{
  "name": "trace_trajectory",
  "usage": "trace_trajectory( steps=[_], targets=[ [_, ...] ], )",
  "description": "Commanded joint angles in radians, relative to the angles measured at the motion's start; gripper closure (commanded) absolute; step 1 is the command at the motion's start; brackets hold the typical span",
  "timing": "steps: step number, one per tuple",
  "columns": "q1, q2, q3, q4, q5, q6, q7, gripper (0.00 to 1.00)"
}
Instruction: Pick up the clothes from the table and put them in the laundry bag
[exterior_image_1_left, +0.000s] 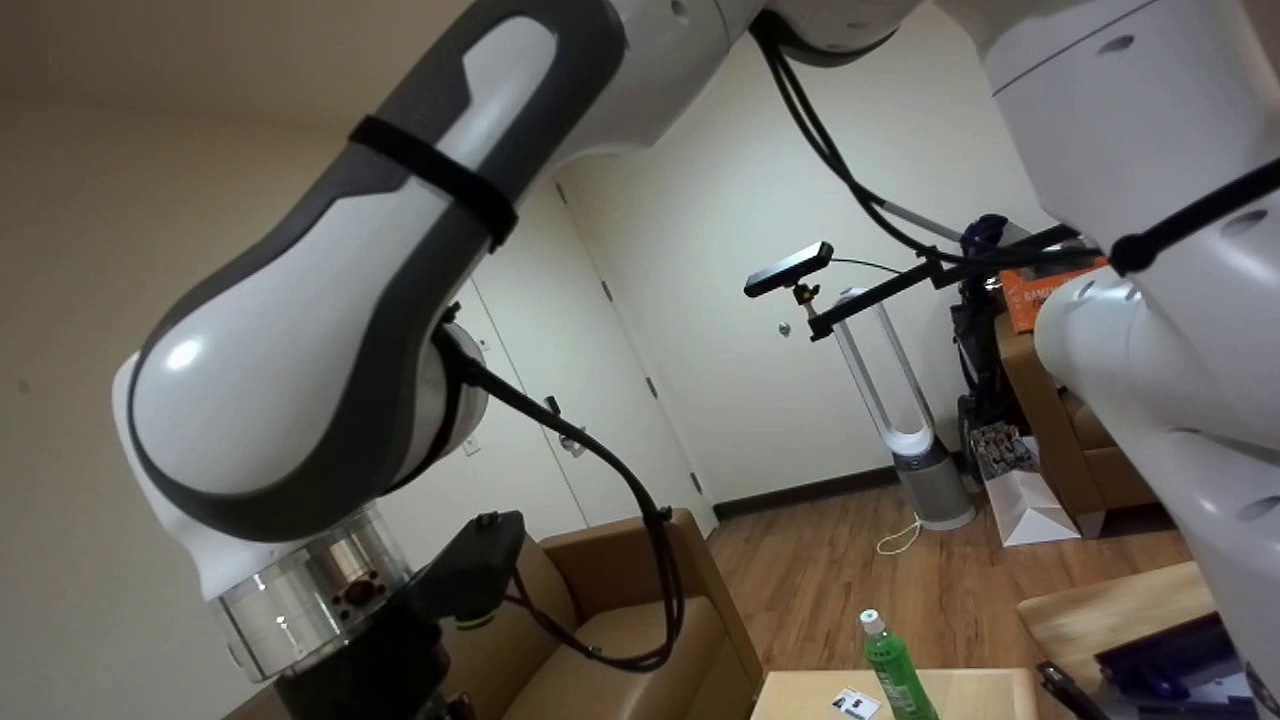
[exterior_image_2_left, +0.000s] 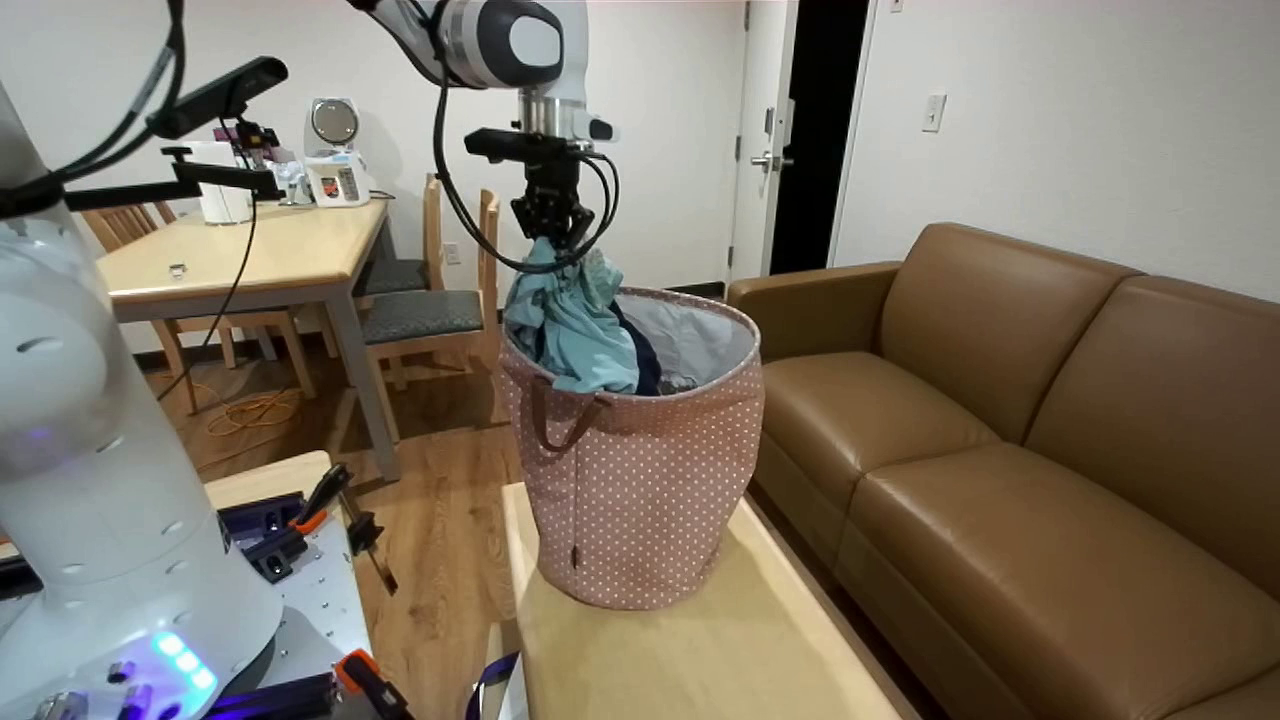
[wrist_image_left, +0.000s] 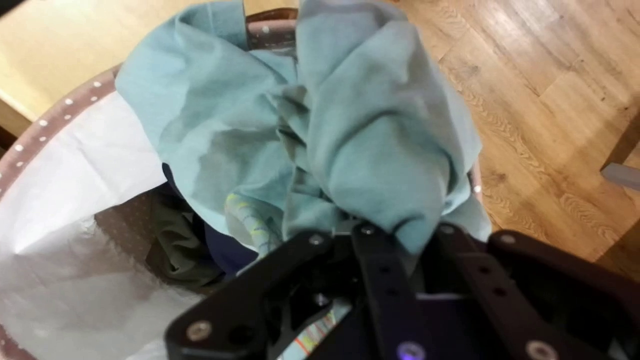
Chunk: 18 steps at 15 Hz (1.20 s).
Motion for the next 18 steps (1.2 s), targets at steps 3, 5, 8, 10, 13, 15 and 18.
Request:
trace_trajectory(
  steps=[3, 5, 8, 10, 13, 15, 18],
  targets=[
    [-0.002, 0.008, 0.002, 0.027, 0.129, -0.180, -0.060, 0.92],
    [-0.002, 0.009, 0.001, 0.027, 0.173, -0.195, -0.115, 0.92],
    [-0.001, 0.006, 0.002, 0.018, 0.171, -0.133, -0.156, 0.93],
    [-0.001, 0.004, 0.002, 0.014, 0.147, -0.088, -0.159, 0.94],
    [-0.001, 0.002, 0.002, 0.007, 0.142, -0.088, -0.143, 0.84],
    [-0.001, 0.002, 0.002, 0.007, 0.142, -0.083, -0.149, 0.84],
    [-0.002, -0.007, 0.000, -0.011, 0.119, -0.004, -0.083, 0.93]
  ],
)
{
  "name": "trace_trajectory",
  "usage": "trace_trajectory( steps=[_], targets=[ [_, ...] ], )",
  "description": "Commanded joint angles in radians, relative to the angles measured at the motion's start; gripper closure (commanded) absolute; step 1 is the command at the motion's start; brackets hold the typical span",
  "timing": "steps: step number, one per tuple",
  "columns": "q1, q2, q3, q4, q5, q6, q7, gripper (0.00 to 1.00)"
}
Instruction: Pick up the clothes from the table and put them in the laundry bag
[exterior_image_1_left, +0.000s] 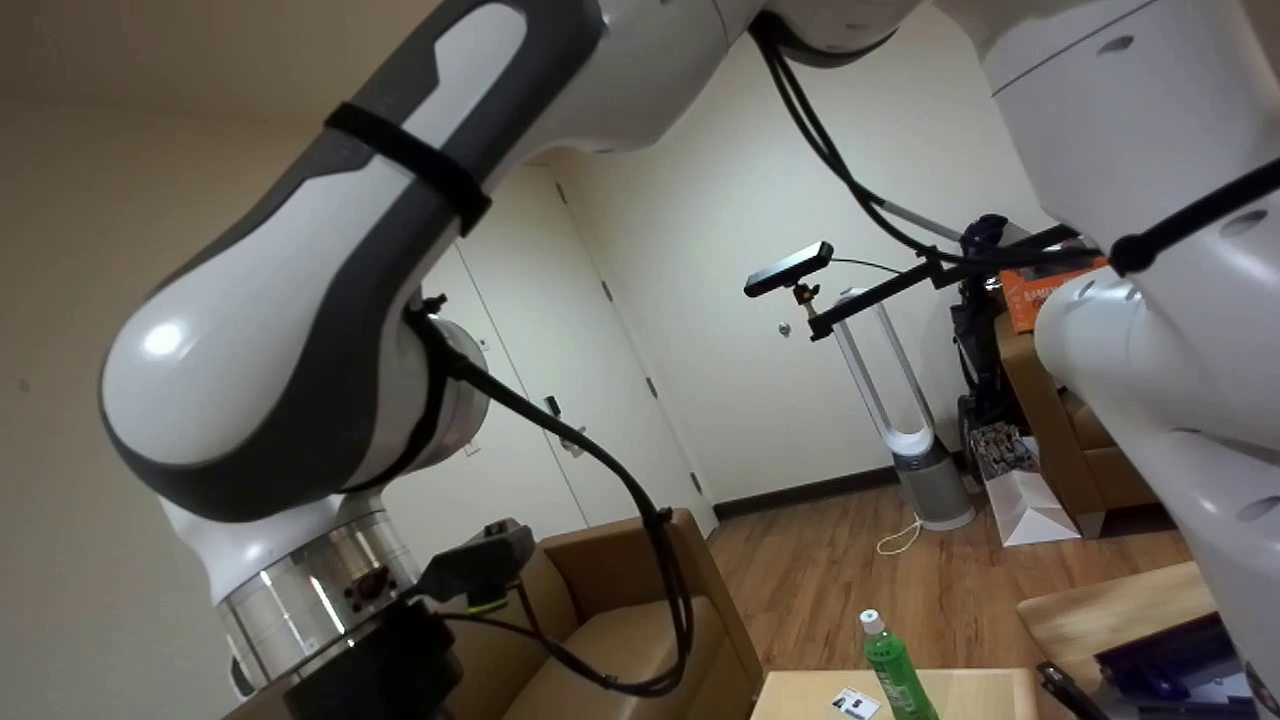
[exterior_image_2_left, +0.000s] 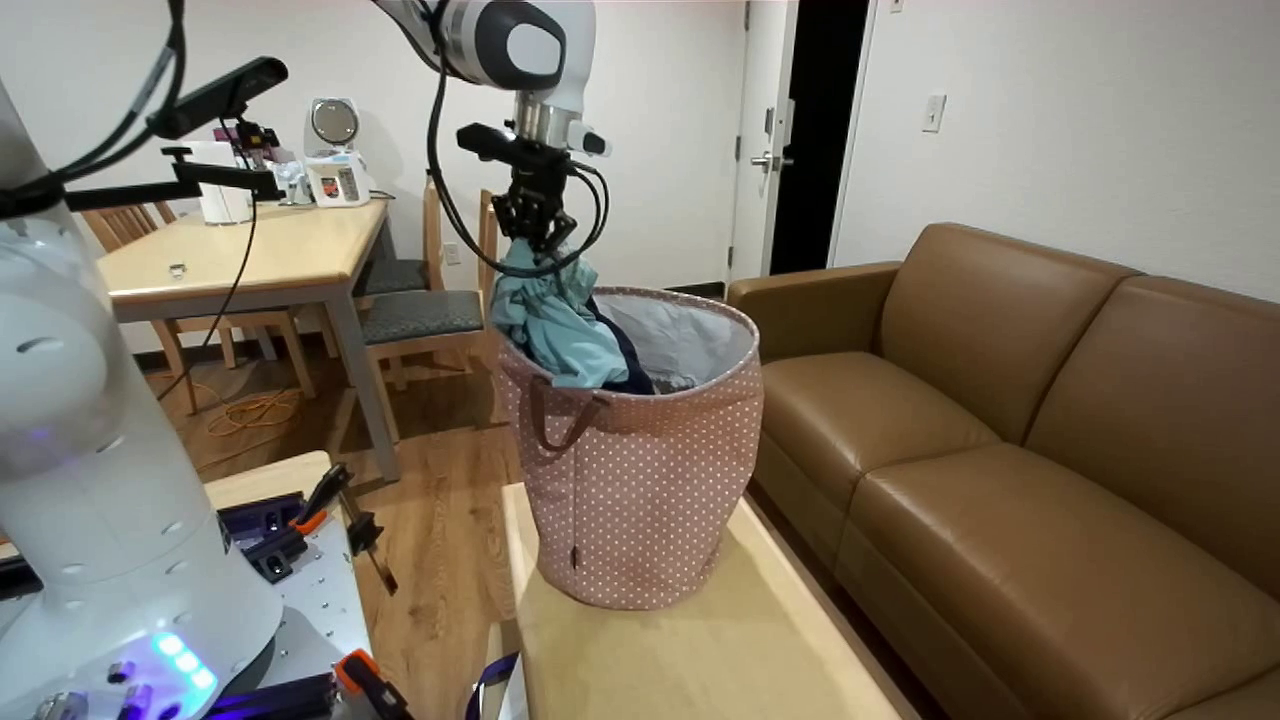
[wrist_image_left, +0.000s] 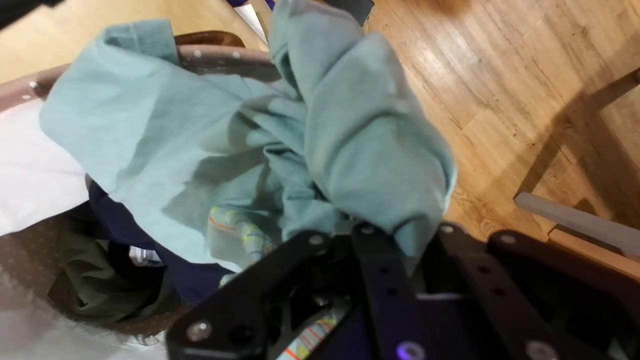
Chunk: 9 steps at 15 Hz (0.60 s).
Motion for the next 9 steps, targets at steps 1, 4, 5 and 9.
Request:
trace_trajectory(
  steps=[1, 4, 5, 9],
  targets=[
    [-0.002, -0.013, -0.001, -0.028, -0.039, 0.154, 0.096, 0.93],
    [-0.005, -0.012, -0.006, -0.049, -0.145, 0.310, 0.198, 0.94],
    [-0.005, -0.014, -0.008, -0.059, -0.204, 0.344, 0.252, 0.94],
    [-0.002, -0.010, -0.008, -0.054, -0.322, 0.278, 0.350, 0.94]
  ],
)
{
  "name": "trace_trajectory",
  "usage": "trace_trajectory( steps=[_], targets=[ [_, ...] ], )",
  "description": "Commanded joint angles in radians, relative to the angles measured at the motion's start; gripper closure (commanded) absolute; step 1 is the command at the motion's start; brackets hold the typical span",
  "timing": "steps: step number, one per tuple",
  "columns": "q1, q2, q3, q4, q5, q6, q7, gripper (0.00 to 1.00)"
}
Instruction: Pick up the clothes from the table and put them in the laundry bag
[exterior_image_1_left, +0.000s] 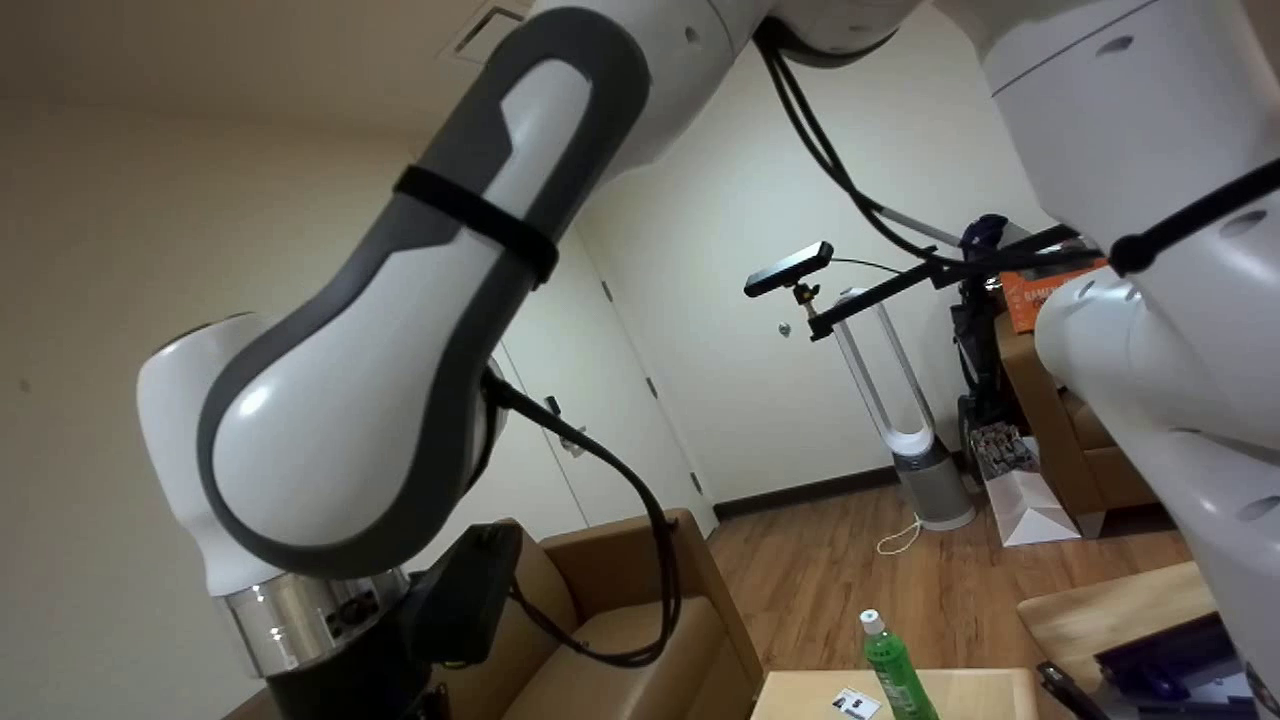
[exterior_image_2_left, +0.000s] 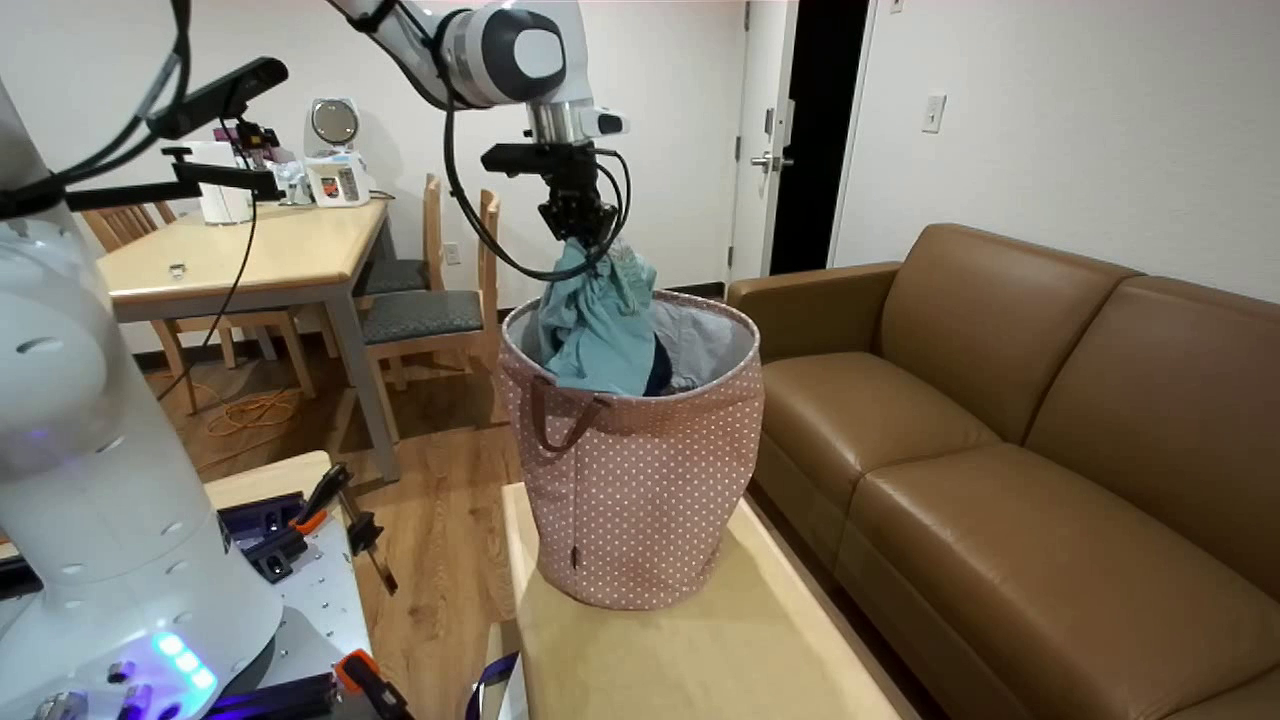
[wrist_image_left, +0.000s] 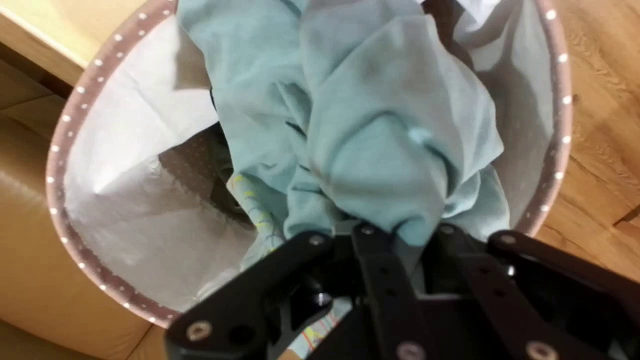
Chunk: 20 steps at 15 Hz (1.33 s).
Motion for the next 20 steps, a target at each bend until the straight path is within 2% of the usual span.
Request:
trace_trajectory(
  steps=[1, 4, 5, 6, 9, 10, 11, 12, 15, 17, 20],
  targets=[
    [0.000, -0.009, 0.005, -0.008, -0.058, -0.035, 0.066, 0.94],
    [0.004, -0.006, 0.011, -0.007, 0.041, -0.054, 0.001, 0.93],
    [0.000, 0.000, 0.007, -0.005, -0.004, -0.035, 0.028, 0.93],
    [0.000, 0.000, 0.008, -0.005, 0.000, -0.036, 0.027, 0.84],
    [0.000, 0.001, 0.008, -0.005, -0.001, -0.036, 0.027, 0.84],
    [0.000, 0.001, 0.008, -0.005, -0.001, -0.036, 0.027, 0.93],
    [-0.009, -0.138, 0.000, -0.154, 0.034, -0.046, -0.008, 0.93],
    [-0.007, -0.119, 0.000, -0.141, 0.028, -0.062, -0.009, 0.92],
    [-0.017, -0.007, -0.015, -0.175, 0.019, 0.026, -0.042, 0.93],
    [-0.026, 0.096, -0.028, -0.203, -0.008, 0.174, -0.068, 0.93],
    [-0.035, 0.266, -0.057, -0.192, -0.088, 0.375, -0.038, 0.93]
  ],
)
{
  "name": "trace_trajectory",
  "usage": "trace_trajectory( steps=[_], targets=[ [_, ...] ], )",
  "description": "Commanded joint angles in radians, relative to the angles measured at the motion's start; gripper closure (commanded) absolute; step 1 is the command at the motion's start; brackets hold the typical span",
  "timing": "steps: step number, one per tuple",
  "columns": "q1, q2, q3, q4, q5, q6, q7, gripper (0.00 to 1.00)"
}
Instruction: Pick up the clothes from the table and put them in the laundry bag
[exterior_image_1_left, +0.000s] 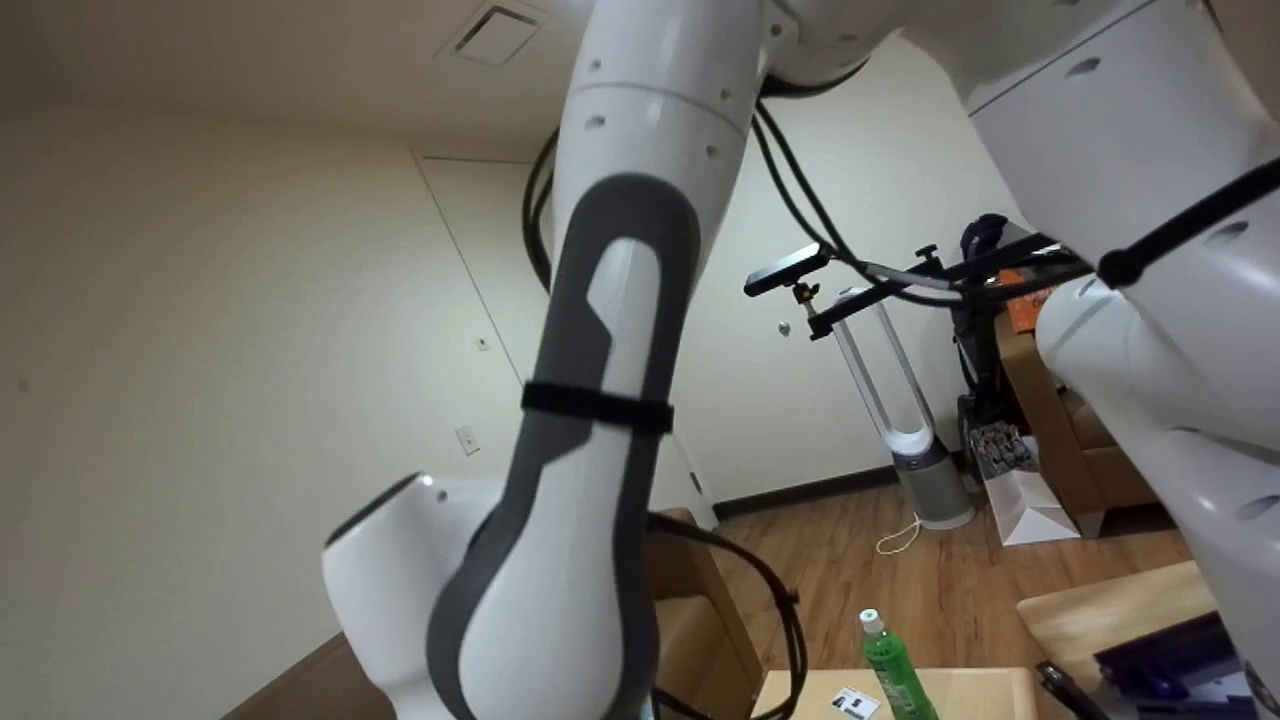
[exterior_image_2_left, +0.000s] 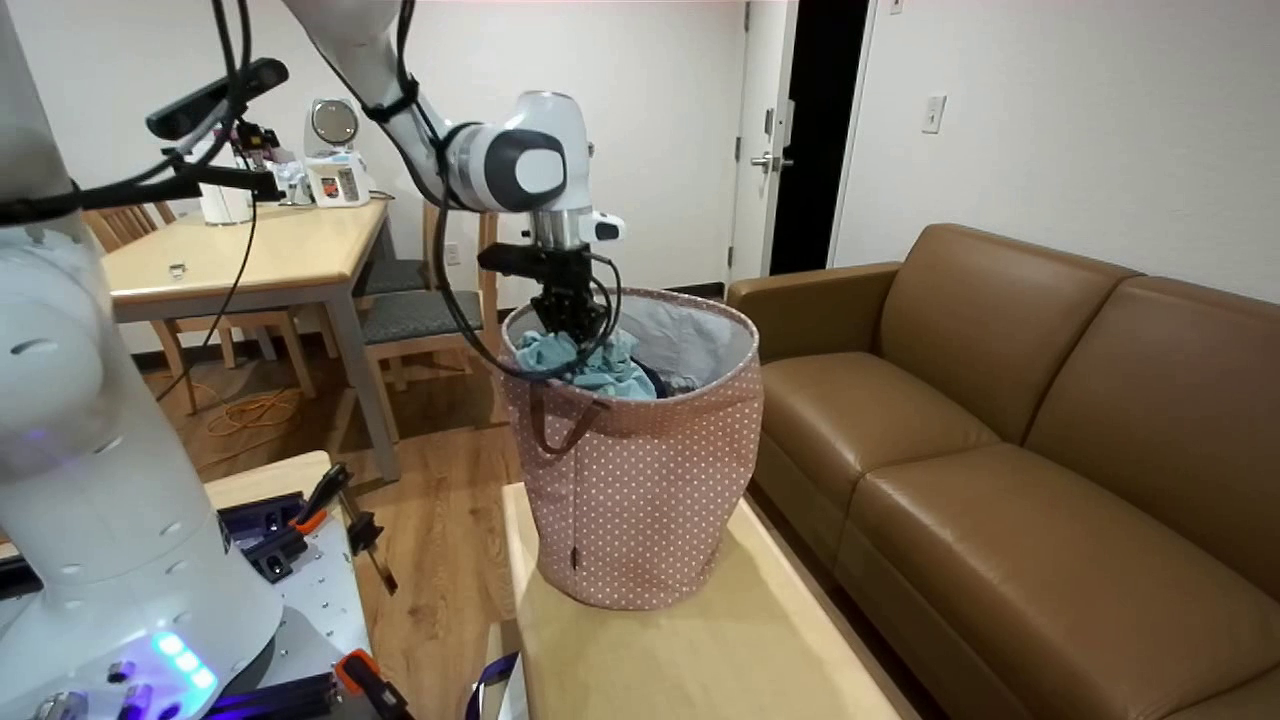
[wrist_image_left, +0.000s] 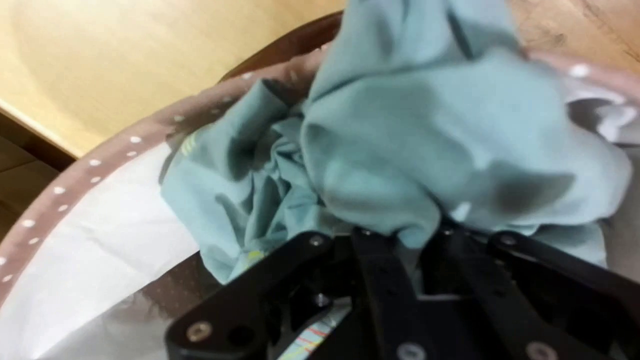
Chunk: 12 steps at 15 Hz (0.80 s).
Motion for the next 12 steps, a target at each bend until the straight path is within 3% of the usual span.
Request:
trace_trajectory(
  steps=[1, 3, 5, 9, 10, 12],
  targets=[
    [-0.013, 0.207, -0.034, 0.039, -0.093, 0.200, -0.001, 0.94],
    [-0.002, 0.283, -0.061, 0.066, -0.126, 0.263, -0.008, 0.94],
    [0.000, 0.335, -0.071, 0.098, -0.136, 0.251, -0.034, 0.94],
    [-0.038, 0.389, -0.022, 0.141, -0.082, 0.196, -0.133, 0.91],
    [-0.046, 0.395, -0.011, 0.149, -0.076, 0.177, -0.160, 0.59],
    [-0.057, 0.402, 0.004, 0.162, -0.069, 0.141, -0.192, 0.52]
  ],
)
